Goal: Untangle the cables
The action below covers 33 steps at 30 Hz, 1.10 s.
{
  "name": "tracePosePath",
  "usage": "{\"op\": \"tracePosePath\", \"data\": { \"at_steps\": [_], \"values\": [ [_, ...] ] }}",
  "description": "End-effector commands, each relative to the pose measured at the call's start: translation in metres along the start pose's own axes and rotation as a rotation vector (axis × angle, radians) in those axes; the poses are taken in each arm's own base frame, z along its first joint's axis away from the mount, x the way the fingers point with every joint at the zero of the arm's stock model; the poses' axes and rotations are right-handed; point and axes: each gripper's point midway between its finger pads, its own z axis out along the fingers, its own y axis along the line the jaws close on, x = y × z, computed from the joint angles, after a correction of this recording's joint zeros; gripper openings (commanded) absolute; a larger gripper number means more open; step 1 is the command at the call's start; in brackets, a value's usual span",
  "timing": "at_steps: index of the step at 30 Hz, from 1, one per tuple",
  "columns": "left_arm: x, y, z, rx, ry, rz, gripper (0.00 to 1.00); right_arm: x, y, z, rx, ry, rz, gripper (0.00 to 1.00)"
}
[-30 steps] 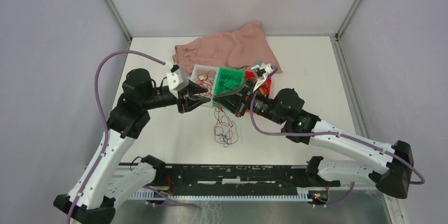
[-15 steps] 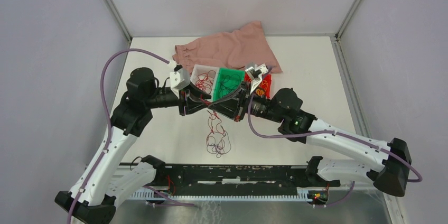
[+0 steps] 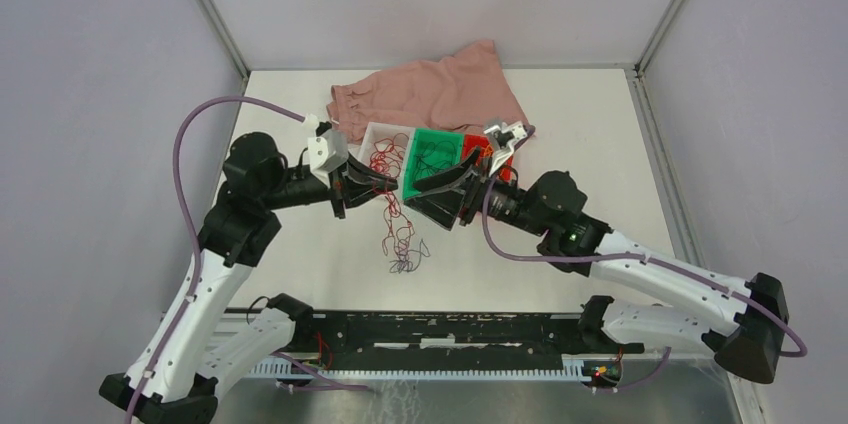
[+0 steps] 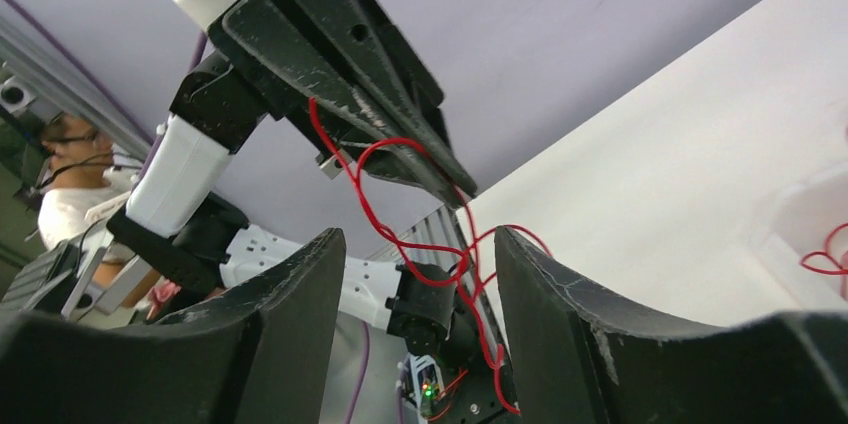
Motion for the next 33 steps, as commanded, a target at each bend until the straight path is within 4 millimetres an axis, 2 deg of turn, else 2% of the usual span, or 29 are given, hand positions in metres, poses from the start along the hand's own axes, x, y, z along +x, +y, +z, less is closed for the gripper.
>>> {"op": "tracePosePath", "data": {
  "at_steps": [1, 5, 10, 12, 16, 21, 26, 29, 33],
  "values": [
    [-0.030, -0.001, -0.006, -0.015, -0.048, 0.144, 0.03, -0.037, -0.004, -0.017, 0.062, -0.138, -0.018, 0.64],
    [-0.044, -0.003, -0.007, -0.010, -0.073, 0.161, 0.03, -0.035, -0.020, -0.022, 0.123, -0.144, -0.022, 0.69],
    [-0.062, -0.004, -0.006, -0.002, -0.112, 0.174, 0.03, -0.011, -0.017, 0.000, 0.052, -0.028, -0.026, 0.78],
    [-0.066, -0.004, -0.006, 0.002, -0.118, 0.168, 0.03, -0.009, -0.011, 0.008, 0.024, -0.017, -0.036, 0.80],
    [-0.068, -0.006, -0.006, 0.008, -0.121, 0.166, 0.03, -0.008, -0.009, 0.023, 0.015, -0.003, -0.051, 0.79],
    [-0.065, -0.006, -0.006, 0.011, -0.113, 0.163, 0.03, -0.001, -0.016, 0.038, 0.021, 0.008, -0.034, 0.78],
    [-0.070, -0.005, -0.005, 0.013, -0.117, 0.166, 0.03, 0.011, -0.033, 0.054, 0.068, 0.034, -0.034, 0.74],
    [-0.078, -0.005, -0.005, 0.016, -0.126, 0.168, 0.03, 0.022, -0.056, 0.059, 0.145, 0.054, -0.062, 0.71],
    [-0.099, -0.007, -0.007, 0.015, -0.156, 0.189, 0.03, 0.044, -0.085, 0.059, 0.221, 0.087, -0.082, 0.70]
  ]
}}
